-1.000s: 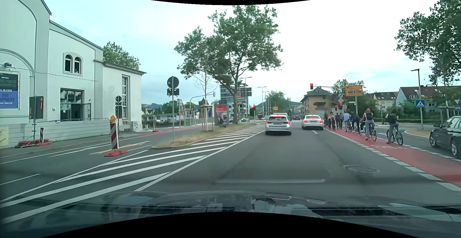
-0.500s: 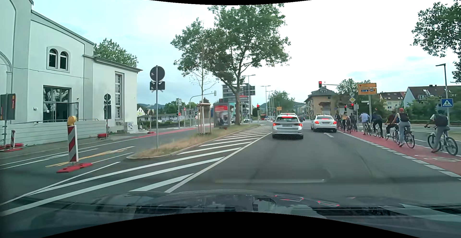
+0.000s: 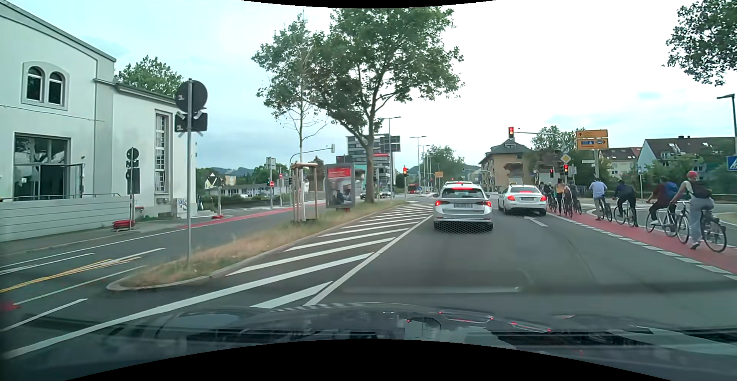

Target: Follow the waypoints while adhering to traffic rules and regulations

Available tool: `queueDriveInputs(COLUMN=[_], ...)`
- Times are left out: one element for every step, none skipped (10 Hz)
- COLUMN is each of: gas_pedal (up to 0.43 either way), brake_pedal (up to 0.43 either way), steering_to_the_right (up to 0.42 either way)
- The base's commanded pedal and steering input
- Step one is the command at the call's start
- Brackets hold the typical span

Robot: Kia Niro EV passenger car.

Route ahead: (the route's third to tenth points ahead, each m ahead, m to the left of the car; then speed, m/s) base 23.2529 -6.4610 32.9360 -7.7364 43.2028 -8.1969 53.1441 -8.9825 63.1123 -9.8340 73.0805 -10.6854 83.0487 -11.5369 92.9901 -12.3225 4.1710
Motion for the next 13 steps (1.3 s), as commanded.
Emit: queueDriveInputs(gas_pedal=[0.0, 0.0, 0.0, 0.0, 0.0, 0.0, 0.0, 0.0, 0.0, 0.0, 0.0, 0.0, 0.0], brake_pedal=[0.165, 0.171, 0.183, 0.195, 0.201, 0.213, 0.232, 0.244, 0.25, 0.256, 0.262, 0.262, 0.262], steering_to_the_right=[0.116, 0.131, 0.143, 0.147, 0.147, 0.147, 0.147, 0.147, 0.146, 0.14, 0.132, 0.125, 0.121])
